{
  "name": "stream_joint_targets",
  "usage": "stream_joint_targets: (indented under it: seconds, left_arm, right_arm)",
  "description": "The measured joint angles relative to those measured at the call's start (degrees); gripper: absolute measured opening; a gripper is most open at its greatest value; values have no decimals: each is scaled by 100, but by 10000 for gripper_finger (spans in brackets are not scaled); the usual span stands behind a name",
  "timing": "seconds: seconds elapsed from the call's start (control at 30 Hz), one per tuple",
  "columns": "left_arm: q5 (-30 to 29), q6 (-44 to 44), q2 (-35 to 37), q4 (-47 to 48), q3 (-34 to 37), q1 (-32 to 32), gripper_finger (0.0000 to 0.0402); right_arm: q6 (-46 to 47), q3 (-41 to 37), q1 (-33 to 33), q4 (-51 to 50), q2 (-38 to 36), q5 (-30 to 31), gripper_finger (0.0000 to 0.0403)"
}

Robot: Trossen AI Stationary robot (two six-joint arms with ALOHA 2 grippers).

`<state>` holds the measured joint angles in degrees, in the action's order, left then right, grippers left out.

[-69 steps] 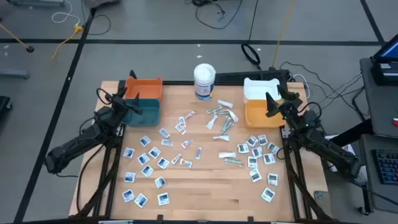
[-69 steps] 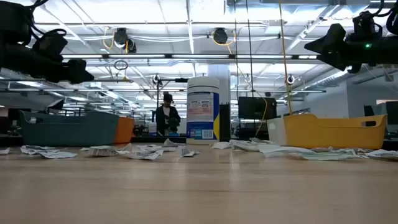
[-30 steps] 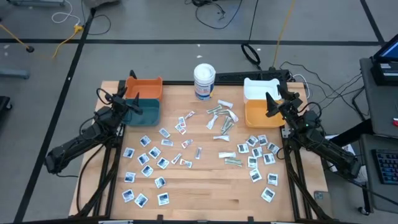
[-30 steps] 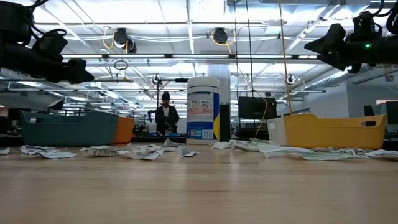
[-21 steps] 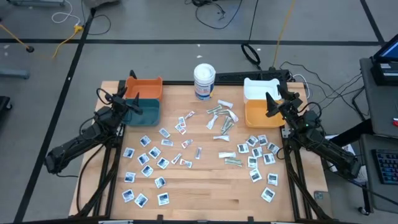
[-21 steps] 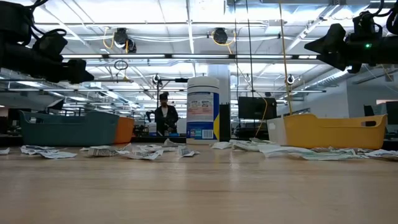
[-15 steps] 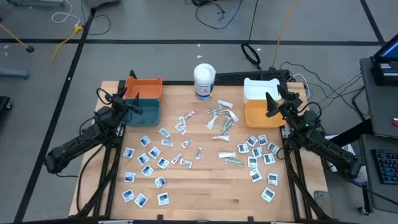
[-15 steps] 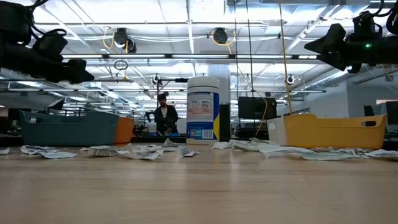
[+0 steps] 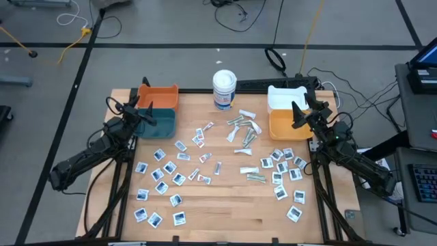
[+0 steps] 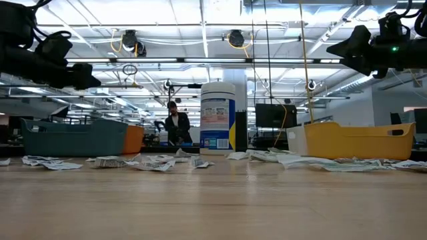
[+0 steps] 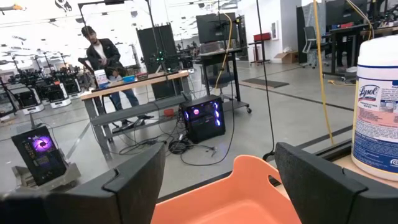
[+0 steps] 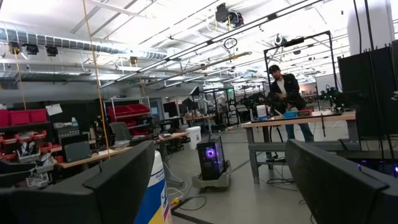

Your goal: Pick & Place First Aid Supplies

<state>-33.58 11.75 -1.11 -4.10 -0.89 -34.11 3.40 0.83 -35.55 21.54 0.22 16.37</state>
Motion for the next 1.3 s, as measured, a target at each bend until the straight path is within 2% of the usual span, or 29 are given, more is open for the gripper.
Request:
stream_joint_targets:
  seconds: [0.73,0.83,0.93,1.2,1.23,1.3]
  left_arm:
    - [0,0,1,0,-2,0,308]
    - [0,0,1,-1,0,2,308]
    - [2,0,-1,-1,-1,1,308]
    - [0,0,0,0,-2,0,308]
    - [0,0,1,-1,-1,0,308]
    - [1,0,-1,-2,-1,1,308]
  right_arm:
    - [3,1,0,50,1,-1,359]
    - [505,-1,7,80,-1,-44,359]
    - [1237,1,4,91,1,-333,359]
    - [1385,3,4,98,1,-476,359]
    - [1409,28,3,98,1,-590,359]
    - [1399,108,2,114,1,-1265,359]
